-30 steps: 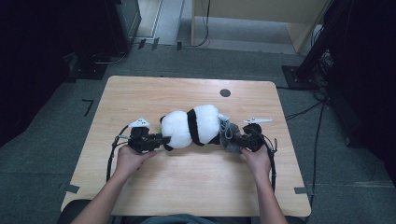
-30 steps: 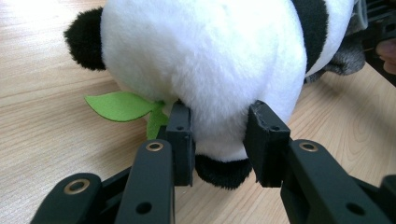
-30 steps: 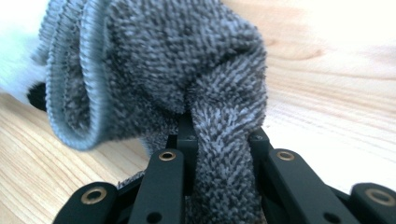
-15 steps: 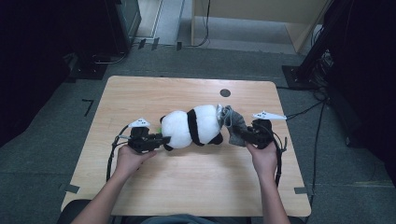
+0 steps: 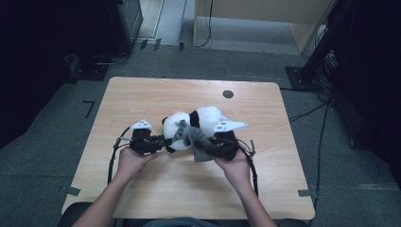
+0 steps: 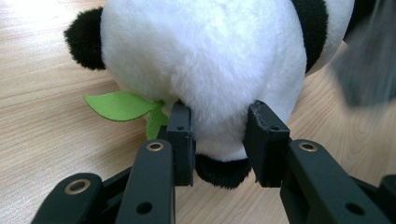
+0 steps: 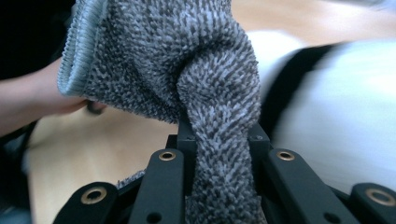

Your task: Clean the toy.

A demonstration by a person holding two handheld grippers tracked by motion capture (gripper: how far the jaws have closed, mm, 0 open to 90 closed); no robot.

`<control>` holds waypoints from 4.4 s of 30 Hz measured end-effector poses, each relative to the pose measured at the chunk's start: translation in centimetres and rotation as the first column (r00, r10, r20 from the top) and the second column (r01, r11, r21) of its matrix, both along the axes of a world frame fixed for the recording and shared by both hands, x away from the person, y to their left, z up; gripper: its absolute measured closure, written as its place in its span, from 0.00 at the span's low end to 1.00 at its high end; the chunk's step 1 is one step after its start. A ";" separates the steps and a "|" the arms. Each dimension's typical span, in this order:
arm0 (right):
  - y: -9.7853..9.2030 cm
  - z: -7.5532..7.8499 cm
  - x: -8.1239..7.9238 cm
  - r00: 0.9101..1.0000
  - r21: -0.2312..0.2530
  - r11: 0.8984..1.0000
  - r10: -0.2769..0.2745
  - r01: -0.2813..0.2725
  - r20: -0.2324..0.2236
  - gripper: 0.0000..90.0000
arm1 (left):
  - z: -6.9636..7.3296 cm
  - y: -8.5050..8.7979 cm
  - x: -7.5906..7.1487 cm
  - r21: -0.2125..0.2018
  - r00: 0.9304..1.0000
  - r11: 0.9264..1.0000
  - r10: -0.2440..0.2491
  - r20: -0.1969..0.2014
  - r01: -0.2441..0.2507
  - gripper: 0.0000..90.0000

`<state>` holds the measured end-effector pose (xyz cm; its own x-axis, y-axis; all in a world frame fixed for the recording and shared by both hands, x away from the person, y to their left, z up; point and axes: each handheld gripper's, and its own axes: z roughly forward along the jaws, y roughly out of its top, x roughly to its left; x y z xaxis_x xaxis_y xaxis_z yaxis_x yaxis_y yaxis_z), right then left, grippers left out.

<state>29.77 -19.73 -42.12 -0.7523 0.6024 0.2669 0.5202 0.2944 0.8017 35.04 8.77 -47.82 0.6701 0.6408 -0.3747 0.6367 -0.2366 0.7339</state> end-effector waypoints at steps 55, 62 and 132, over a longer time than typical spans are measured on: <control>-13.3 -2.3 4.5 0.916 -0.153 0.907 -0.401 0.393 -0.023 0.83 | 0.0 0.0 0.0 -0.012 1.000 1.000 0.008 0.009 -0.008 0.74; -16.7 -3.3 4.9 0.881 -0.214 0.862 -0.473 0.460 -0.015 0.83 | -0.1 -0.1 0.1 -0.021 1.000 1.000 0.012 0.007 -0.012 0.74; -4.2 -5.4 7.5 0.980 -0.147 0.969 -0.195 0.199 0.039 0.02 | -0.3 -0.8 0.7 -0.009 0.999 1.000 -0.001 0.035 0.001 0.63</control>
